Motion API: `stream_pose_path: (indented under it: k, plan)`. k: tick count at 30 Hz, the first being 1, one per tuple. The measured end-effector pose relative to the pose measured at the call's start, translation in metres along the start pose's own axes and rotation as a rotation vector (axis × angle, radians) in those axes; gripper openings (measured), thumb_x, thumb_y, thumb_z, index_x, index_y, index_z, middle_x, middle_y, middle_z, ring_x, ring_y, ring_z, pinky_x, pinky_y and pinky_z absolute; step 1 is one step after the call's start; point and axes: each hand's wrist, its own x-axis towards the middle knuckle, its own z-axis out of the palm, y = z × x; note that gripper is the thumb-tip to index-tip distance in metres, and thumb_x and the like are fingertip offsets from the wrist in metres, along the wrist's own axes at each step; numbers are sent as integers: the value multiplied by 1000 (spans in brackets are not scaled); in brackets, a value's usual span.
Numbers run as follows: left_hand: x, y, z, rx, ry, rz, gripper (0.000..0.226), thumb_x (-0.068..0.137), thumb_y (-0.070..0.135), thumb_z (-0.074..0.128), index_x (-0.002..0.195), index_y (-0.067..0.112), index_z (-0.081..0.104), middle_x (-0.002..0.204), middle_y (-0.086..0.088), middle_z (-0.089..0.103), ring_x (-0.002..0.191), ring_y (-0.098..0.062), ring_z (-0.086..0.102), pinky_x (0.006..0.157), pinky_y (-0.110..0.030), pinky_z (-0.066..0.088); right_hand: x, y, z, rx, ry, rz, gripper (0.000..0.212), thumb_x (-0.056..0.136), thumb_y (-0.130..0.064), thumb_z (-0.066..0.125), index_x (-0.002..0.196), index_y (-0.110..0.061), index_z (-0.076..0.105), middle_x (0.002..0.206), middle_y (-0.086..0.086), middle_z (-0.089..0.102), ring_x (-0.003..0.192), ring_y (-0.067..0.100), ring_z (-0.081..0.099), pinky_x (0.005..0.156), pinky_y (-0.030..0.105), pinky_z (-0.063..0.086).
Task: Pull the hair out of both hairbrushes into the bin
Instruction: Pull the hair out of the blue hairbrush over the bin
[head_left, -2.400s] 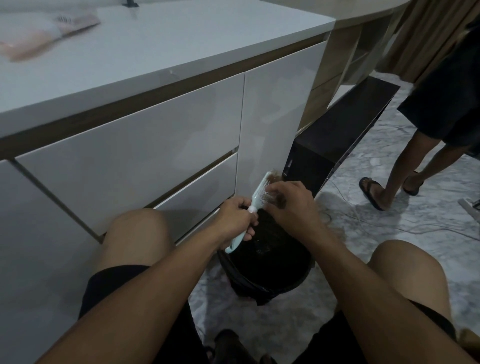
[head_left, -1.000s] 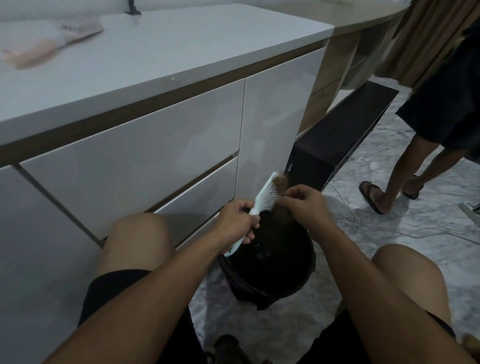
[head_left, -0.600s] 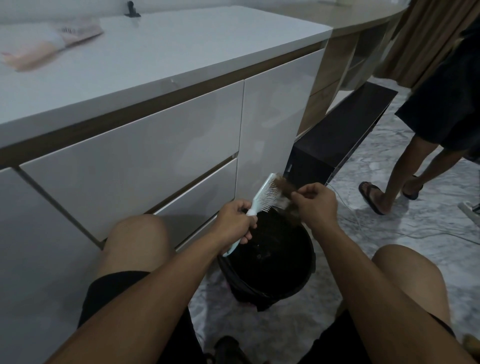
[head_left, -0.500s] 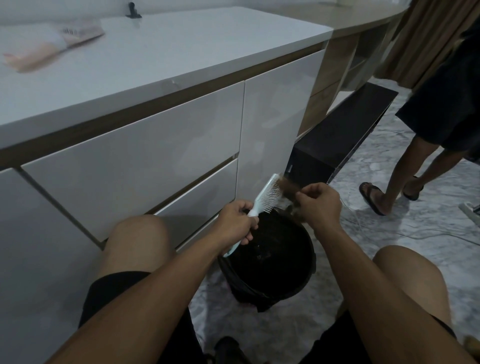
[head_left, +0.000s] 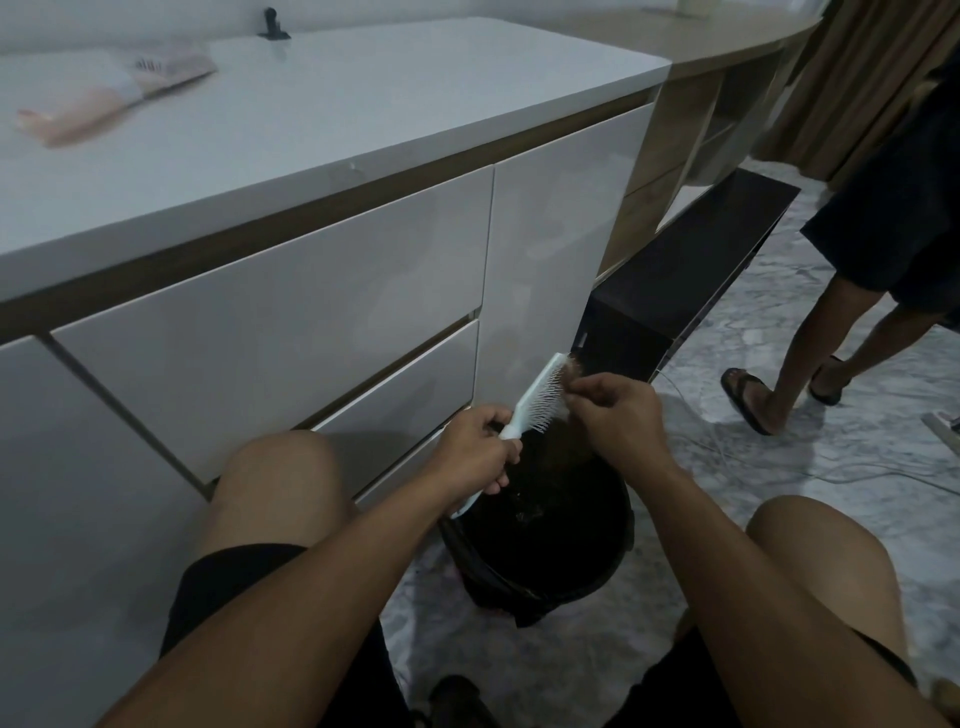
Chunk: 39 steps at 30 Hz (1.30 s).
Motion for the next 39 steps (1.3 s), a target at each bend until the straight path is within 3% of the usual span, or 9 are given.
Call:
stream_pose_path:
  k: [4, 10, 14, 18, 21, 25, 29, 35, 39]
  plan:
    - [0, 0, 2, 13, 21, 15, 28, 85, 2, 61, 107, 18, 58, 78, -8, 65, 40, -11, 53, 37, -22, 41, 2, 0, -2, 57, -1, 47, 12, 74, -16, 74, 80, -26, 73, 86, 1, 76, 85, 22, 73, 84, 51, 59]
    - [1, -3, 6, 61, 51, 86, 26, 84, 6, 62, 89, 31, 61, 81, -8, 63, 39, -13, 50, 38, -22, 40, 0, -1, -5, 252, 56, 66, 39, 72, -26, 86, 100, -20, 60, 98, 8, 73, 88, 24, 74, 75, 44, 63]
    - [2, -4, 5, 52, 48, 82, 25, 83, 5, 63, 99, 25, 61, 84, -9, 63, 39, -12, 51, 37, -22, 40, 2, -1, -6, 140, 120, 41, 14, 83, -10, 75, 92, -19, 73, 83, 0, 74, 82, 18, 74, 80, 37, 62]
    - [5, -3, 0, 7, 57, 27, 31, 85, 3, 61, 112, 18, 57, 89, -10, 63, 42, -12, 54, 37, -23, 42, 5, -2, -11, 149, 237, 78, 20, 87, -7, 68, 82, -26, 69, 83, -2, 71, 83, 16, 70, 82, 34, 59]
    - [6, -3, -1, 2, 44, 17, 32, 85, 3, 62, 114, 16, 57, 88, -10, 64, 43, -11, 55, 38, -23, 42, 5, -4, -12, 224, 220, 118, 22, 85, -3, 65, 79, -23, 67, 85, 5, 72, 85, 23, 71, 77, 34, 59]
    - [2, -1, 3, 18, 15, 29, 27, 85, 2, 61, 104, 21, 58, 83, -11, 64, 41, -12, 53, 37, -23, 41, 3, -5, -10, 355, 75, 127, 25, 80, -13, 77, 100, -20, 63, 104, 12, 71, 89, 25, 73, 81, 44, 61]
    - [0, -2, 4, 46, -23, 29, 30, 84, 4, 62, 110, 20, 61, 89, -14, 64, 42, -12, 53, 39, -23, 42, -1, -2, -8, 140, 36, -35, 49, 80, -21, 81, 126, -22, 64, 114, 2, 68, 102, 15, 66, 90, 36, 57]
    - [-1, -1, 3, 37, -46, 29, 35, 84, 3, 63, 116, 18, 60, 89, -12, 64, 40, -9, 52, 37, -22, 41, 7, -1, -13, 167, 171, 38, 17, 82, -6, 75, 96, -15, 79, 95, 5, 77, 89, 19, 73, 88, 43, 60]
    - [-2, 0, 5, 34, -48, 19, 35, 85, 2, 62, 117, 15, 60, 88, -13, 64, 42, -11, 52, 38, -23, 42, 9, 0, -15, 146, 222, 36, 25, 85, -5, 71, 78, -29, 74, 87, 0, 75, 85, 19, 73, 84, 41, 61]
